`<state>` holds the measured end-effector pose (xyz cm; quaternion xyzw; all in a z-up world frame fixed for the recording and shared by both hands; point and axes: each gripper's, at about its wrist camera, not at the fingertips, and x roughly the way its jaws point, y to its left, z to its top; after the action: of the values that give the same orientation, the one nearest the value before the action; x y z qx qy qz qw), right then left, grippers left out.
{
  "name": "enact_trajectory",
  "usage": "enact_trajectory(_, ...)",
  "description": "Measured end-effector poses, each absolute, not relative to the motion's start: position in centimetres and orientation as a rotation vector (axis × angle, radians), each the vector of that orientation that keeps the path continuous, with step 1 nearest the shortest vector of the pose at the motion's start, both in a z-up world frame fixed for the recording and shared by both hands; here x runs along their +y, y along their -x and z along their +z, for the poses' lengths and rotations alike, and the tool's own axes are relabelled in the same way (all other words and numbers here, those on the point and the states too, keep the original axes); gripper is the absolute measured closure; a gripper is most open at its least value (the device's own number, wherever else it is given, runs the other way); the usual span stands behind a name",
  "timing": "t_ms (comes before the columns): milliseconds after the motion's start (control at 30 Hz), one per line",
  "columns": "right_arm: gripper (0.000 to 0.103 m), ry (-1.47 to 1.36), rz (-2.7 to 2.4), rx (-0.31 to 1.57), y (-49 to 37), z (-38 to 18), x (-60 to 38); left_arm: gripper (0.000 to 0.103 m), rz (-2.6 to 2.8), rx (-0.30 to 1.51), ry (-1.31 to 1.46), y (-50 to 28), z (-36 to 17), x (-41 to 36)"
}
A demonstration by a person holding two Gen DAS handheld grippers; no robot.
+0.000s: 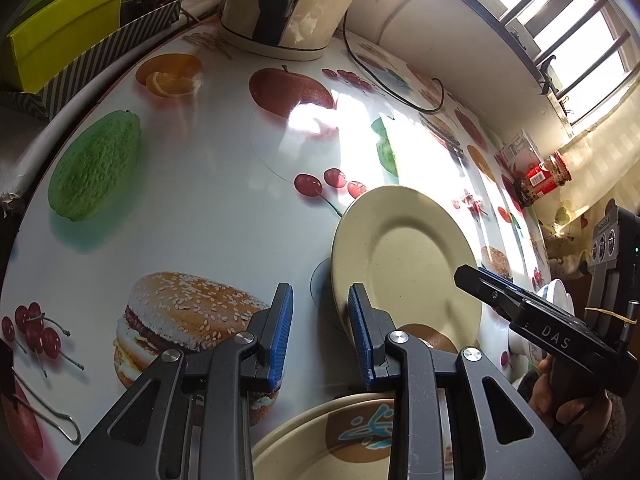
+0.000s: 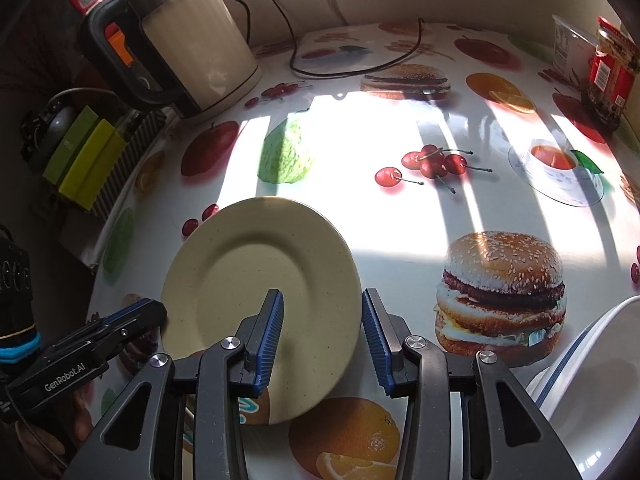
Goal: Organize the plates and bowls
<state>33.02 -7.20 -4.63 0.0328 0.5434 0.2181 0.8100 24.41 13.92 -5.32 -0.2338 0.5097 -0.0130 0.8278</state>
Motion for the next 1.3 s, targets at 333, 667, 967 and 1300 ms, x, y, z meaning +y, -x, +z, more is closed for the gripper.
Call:
enact_trajectory(333,0.073,-0.061,0.455,1.157,-33.1,-4.7,-7.1,0.073,-0.029,1.084,0.479,-24.6,-5.4,13.6)
enact_trajectory(667,0.084,-0.061,0.449,1.156,-33.3,-4.8,-7.3,0.081,-0.042,1.080,0.471,-24.7,-5.5,13.0)
enact_trajectory(967,0.084,-0.074,0.450,1.153,-33.3,-4.9,-7.3,0.086,-0.045,1.074,0.465,-24.9,-5.5,12.9)
enact_trajectory(1300,0.085,-0.102,0.449,1.157,-33.4,-4.8,-7.4,0.086,-0.035,1.067,0.485,-24.8,-5.5,13.2)
